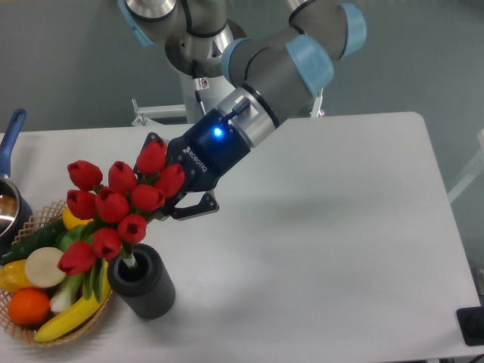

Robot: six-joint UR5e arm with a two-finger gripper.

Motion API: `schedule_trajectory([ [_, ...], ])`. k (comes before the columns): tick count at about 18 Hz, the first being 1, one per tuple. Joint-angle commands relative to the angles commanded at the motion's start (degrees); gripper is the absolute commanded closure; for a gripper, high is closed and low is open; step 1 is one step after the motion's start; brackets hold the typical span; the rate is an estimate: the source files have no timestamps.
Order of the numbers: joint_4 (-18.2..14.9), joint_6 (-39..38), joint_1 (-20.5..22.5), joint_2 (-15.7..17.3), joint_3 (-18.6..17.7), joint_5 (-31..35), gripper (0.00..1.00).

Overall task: Pick up the flowers from the vase
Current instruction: 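Raise the tulip bunch higher, clearing the vase rim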

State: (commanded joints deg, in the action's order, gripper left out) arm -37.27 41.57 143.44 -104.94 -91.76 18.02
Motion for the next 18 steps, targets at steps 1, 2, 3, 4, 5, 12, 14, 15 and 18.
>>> schedule_trajectory([
  [1, 0.00, 0.00, 0.09, 0.00, 0.09, 0.00, 0.65],
  [2, 0.00, 0.00, 0.26, 0.00, 0.17, 0.00, 0.65],
  [3, 0.00, 0.00, 0.53, 0.00, 0.17, -0.09, 0.65],
  [4, 0.00, 0.00, 0.79, 0.00, 0.17, -0.35, 0.65],
  [5, 0.00, -0.09, 0.88, 0.00, 0.17, -0.70, 0.65],
  [12, -0.09, -1.49, 5.18, 0.35, 0.17, -5.09, 0.65],
  [14, -0.09, -1.50, 5.89, 0.35, 0.17, -5.36, 0.65],
  [15, -0.09, -1.50, 6.06, 0.35, 0.17, -5.36, 0.65],
  [18, -0.09, -1.50, 6.68, 0.35, 0.17, -5.36, 0.65],
])
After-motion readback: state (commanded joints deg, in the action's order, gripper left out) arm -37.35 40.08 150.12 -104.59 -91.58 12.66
